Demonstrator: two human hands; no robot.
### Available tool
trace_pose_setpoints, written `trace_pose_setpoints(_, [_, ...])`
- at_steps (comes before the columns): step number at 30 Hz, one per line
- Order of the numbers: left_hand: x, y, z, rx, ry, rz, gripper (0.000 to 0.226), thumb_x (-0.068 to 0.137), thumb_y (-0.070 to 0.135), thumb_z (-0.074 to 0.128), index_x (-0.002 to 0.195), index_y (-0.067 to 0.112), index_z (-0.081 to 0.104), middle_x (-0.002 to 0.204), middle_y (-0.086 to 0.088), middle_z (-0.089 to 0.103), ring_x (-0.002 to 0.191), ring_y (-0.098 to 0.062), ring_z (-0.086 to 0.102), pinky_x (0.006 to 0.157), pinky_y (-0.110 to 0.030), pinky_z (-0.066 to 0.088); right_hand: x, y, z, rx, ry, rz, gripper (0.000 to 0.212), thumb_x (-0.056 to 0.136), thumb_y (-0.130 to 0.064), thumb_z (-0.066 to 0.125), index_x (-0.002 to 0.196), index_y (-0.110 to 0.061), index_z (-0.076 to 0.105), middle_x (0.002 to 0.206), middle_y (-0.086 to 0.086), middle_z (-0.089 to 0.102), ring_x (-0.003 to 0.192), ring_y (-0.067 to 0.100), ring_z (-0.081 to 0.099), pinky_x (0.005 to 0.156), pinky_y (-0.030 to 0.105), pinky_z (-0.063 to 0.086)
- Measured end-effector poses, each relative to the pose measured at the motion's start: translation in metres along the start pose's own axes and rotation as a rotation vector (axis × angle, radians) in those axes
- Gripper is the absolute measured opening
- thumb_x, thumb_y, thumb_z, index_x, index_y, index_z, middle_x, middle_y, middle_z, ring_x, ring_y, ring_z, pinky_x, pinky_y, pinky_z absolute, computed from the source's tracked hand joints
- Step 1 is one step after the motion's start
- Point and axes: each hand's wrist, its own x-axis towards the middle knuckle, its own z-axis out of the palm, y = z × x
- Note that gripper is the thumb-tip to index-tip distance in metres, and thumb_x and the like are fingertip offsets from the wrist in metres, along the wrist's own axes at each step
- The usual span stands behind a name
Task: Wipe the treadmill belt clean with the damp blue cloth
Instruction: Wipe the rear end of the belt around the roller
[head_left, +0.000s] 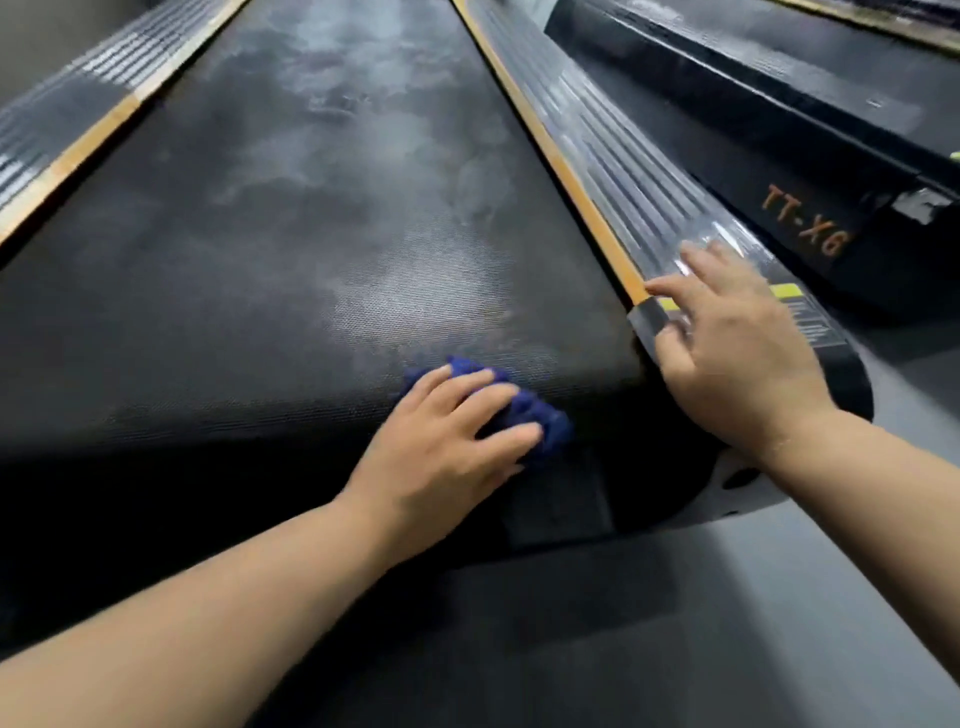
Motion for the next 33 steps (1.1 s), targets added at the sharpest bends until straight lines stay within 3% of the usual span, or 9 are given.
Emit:
trace_pose_setpoints(2, [-0.01,-0.012,0.001,0.033,-0.063,0.132,0.025,0.087,0.031,0.059,0.112,0.03,0.054,0.13,-0.008,0.058,0.121,-0.031,0.054,0.101,-0.051,0.039,-0.004,0.013,0.011,-0.065,-0.034,0.005,0.052,0.078,-0.026,0.035,0.117,-0.006,0.063,0.138,0.021,0.048,0.134,0.038,0.036,0.112,0.051,0.026])
trace_pose_setpoints(4, [0.005,-0.009,0.004,0.039,-0.091,0.079,0.027,0.089,0.034,0.05,0.116,0.032,0.049,0.137,-0.006,0.053,0.124,-0.03,0.051,0.103,-0.054,0.037,-0.008,0.018,0.019,-0.024,-0.041,0.047,0.048,0.08,-0.025,0.037,0.117,-0.01,0.062,0.14,0.016,0.048,0.136,0.035,0.034,0.111,0.053,0.027])
trace_pose_setpoints(6, [0.035,0.006,0.009,0.002,-0.131,-0.088,0.035,0.088,0.037,0.043,0.123,0.036,0.049,0.14,-0.004,0.05,0.126,-0.029,0.05,0.103,-0.058,0.035,-0.008,0.02,0.022,0.057,-0.026,0.091,0.044,0.083,-0.026,0.038,0.118,-0.014,0.062,0.142,0.01,0.047,0.138,0.029,0.031,0.113,0.05,0.025])
trace_pose_setpoints(9, [0.084,0.023,0.013,-0.139,-0.091,-0.447,0.042,0.087,0.041,0.039,0.126,0.038,0.054,0.14,0.003,0.05,0.127,-0.024,0.048,0.107,-0.055,0.028,-0.005,0.023,0.021,0.175,0.035,0.134,0.04,0.089,-0.024,0.038,0.119,-0.013,0.062,0.141,0.007,0.048,0.138,0.024,0.031,0.113,0.028,0.016])
trace_pose_setpoints(11, [0.095,0.025,0.017,-0.148,-0.063,-0.542,0.038,0.087,0.04,0.042,0.12,0.036,0.059,0.135,0.005,0.054,0.122,-0.022,0.05,0.107,-0.052,0.027,-0.004,0.024,0.019,0.223,0.066,0.17,0.037,0.092,-0.023,0.04,0.12,-0.014,0.061,0.14,0.005,0.049,0.139,0.02,0.031,0.111,0.023,0.015])
trace_pose_setpoints(18, [0.027,-0.007,0.006,0.073,-0.101,0.223,0.038,0.091,0.025,0.05,0.128,0.031,0.05,0.143,-0.001,0.047,0.124,-0.031,0.052,0.1,-0.058,0.038,-0.004,0.036,0.017,0.254,0.113,0.216,0.042,0.088,-0.025,0.037,0.118,-0.013,0.063,0.134,0.007,0.054,0.136,0.022,0.035,0.112,0.025,0.019])
trace_pose_setpoints(23, [0.073,0.031,0.028,0.139,-0.114,0.326,0.038,0.092,0.018,0.042,0.125,0.027,0.061,0.143,-0.006,0.048,0.126,-0.036,0.049,0.102,-0.062,0.034,-0.004,0.035,0.017,0.309,0.164,0.217,0.035,0.089,-0.02,0.039,0.111,-0.01,0.065,0.123,0.006,0.061,0.13,0.022,0.044,0.11,0.03,0.03])
trace_pose_setpoints(28, [0.052,0.007,0.01,0.143,-0.189,0.524,0.041,0.098,0.017,0.031,0.121,0.026,0.064,0.141,0.001,0.05,0.127,-0.034,0.048,0.103,-0.053,0.04,-0.014,0.037,0.013,0.339,0.16,0.161,0.029,0.09,-0.016,0.044,0.108,-0.01,0.065,0.118,0.007,0.062,0.129,0.023,0.045,0.109,0.033,0.032])
trace_pose_setpoints(33, [0.055,0.009,0.002,0.189,-0.187,0.643,0.047,0.102,0.018,0.026,0.1,0.023,0.073,0.122,0.0,0.065,0.118,-0.031,0.057,0.105,-0.049,0.039,-0.024,0.041,0.014,0.28,0.107,0.045,0.031,0.088,-0.017,0.046,0.109,-0.009,0.067,0.122,0.01,0.062,0.128,0.028,0.046,0.112,0.037,0.03])
